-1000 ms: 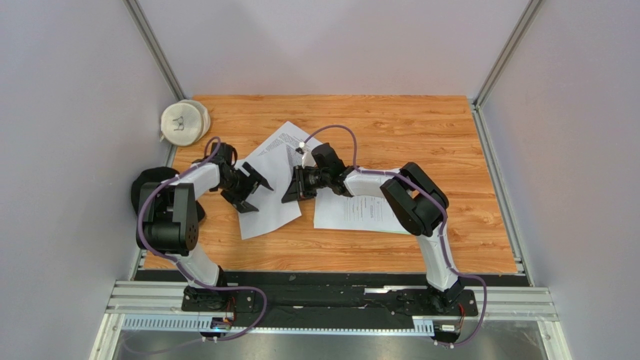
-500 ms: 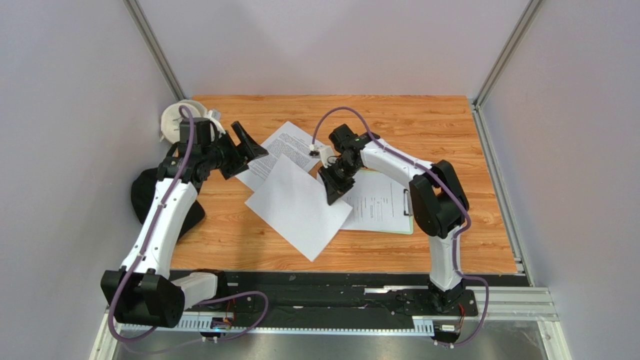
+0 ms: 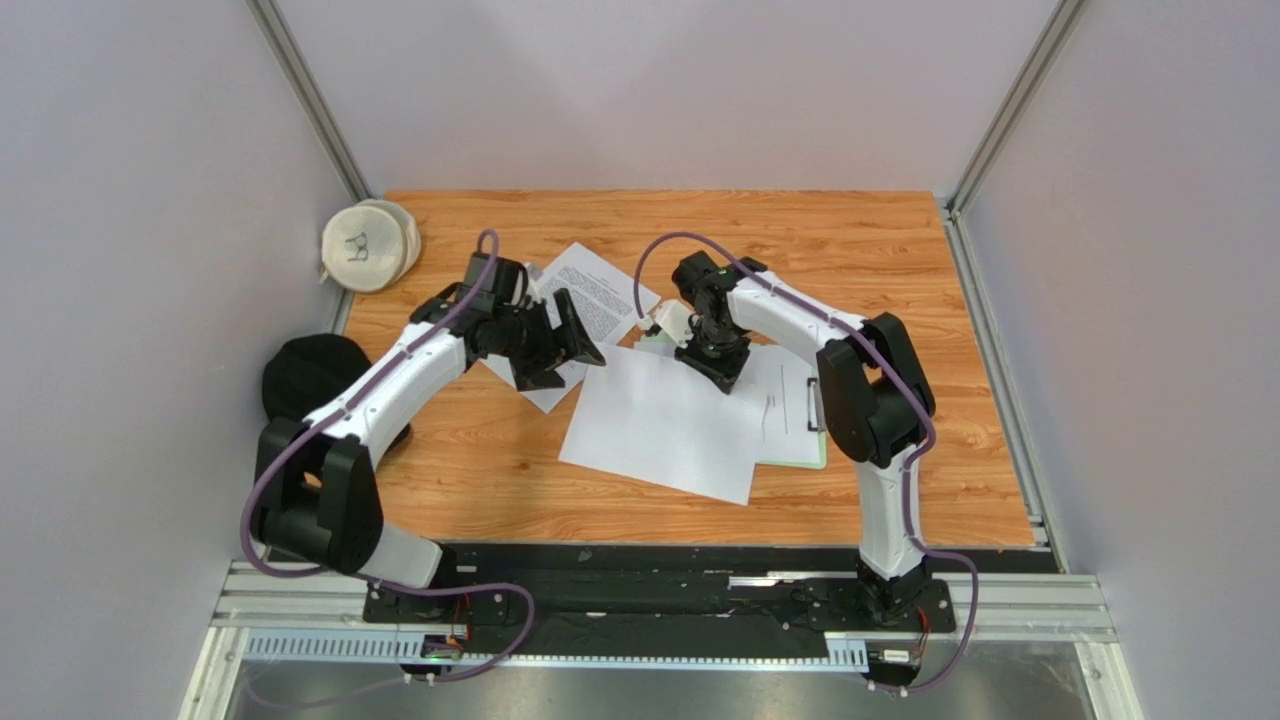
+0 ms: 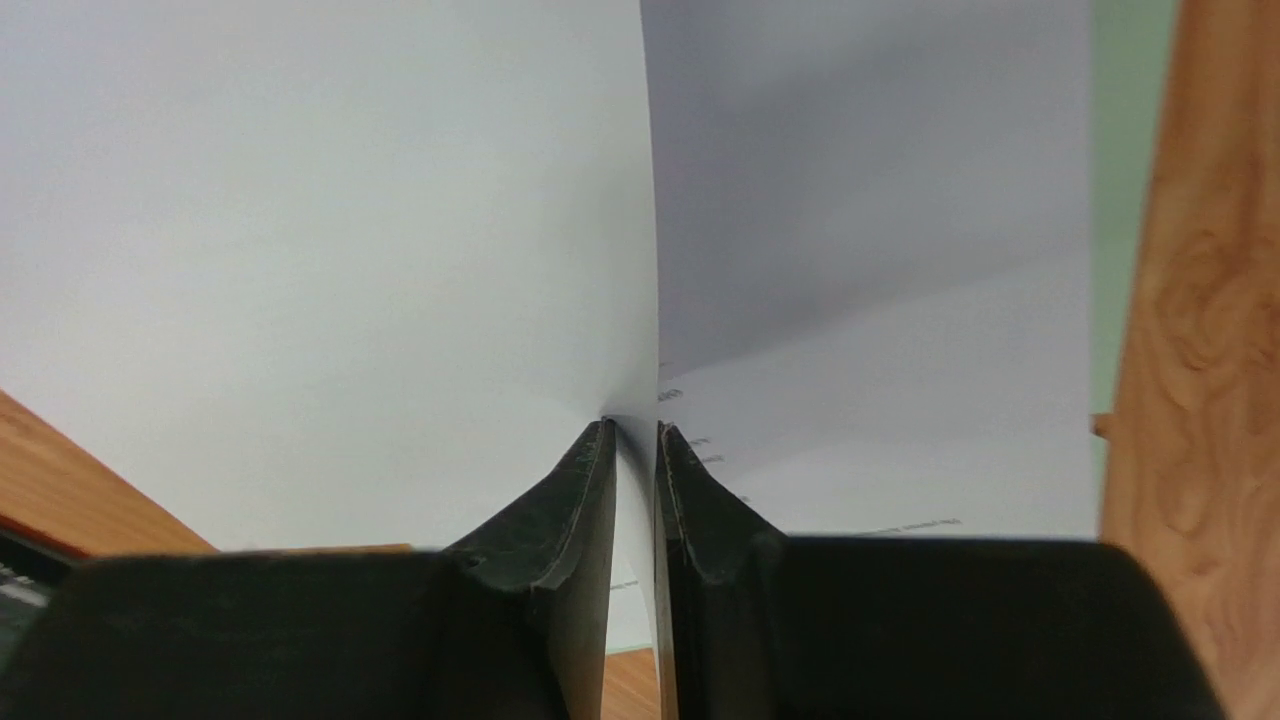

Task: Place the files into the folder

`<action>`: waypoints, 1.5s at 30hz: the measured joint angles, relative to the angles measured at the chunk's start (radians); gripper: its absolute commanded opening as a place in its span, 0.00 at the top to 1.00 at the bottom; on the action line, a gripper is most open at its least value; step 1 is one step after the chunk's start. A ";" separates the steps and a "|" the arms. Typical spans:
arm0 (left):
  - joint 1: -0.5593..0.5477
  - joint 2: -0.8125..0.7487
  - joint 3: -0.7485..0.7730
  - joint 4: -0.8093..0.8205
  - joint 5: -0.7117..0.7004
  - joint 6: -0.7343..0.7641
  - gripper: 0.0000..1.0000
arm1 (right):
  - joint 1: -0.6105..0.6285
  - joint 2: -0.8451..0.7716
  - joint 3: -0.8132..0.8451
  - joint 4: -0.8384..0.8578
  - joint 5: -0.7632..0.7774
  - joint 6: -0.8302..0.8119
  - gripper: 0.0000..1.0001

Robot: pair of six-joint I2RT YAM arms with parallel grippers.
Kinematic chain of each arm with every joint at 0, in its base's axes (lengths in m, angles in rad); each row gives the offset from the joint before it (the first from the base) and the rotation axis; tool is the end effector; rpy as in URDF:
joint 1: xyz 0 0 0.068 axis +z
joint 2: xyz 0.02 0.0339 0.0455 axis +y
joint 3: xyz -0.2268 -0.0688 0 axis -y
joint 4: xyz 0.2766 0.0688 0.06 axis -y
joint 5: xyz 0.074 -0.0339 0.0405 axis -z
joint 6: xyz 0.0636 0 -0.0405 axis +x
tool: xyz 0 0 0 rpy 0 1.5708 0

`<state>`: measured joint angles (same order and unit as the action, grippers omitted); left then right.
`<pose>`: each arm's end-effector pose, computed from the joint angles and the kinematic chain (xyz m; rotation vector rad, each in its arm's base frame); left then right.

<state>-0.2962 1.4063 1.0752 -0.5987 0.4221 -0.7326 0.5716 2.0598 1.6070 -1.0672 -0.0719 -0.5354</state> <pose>0.3204 -0.1250 0.1982 -0.3876 2.6143 -0.9223 0.3411 0.2248 0.1094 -1.6268 2.6272 0.1125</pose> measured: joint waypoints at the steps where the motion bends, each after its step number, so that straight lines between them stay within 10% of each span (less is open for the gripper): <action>1: -0.019 0.032 0.006 0.007 0.003 -0.006 0.13 | -0.011 0.001 0.003 0.007 0.021 -0.016 0.82; 10: -0.134 0.180 0.065 0.057 0.023 -0.055 0.14 | -0.110 0.001 -0.051 0.161 0.155 -0.138 0.54; 19: -0.132 0.204 0.145 0.030 -0.001 -0.028 0.13 | -0.117 -0.029 0.006 0.236 0.386 0.044 0.00; 34: -0.152 0.450 0.293 -0.185 -0.171 0.227 0.20 | -0.187 -0.843 -0.768 0.407 -0.024 0.908 0.02; 45: -0.193 0.460 0.244 -0.132 -0.180 0.217 0.20 | -0.186 -1.049 -1.155 0.593 -0.086 1.283 0.50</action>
<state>-0.4889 1.8668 1.3190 -0.7303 0.2424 -0.5159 0.3859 1.0111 0.4515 -0.4744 -0.1581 0.7471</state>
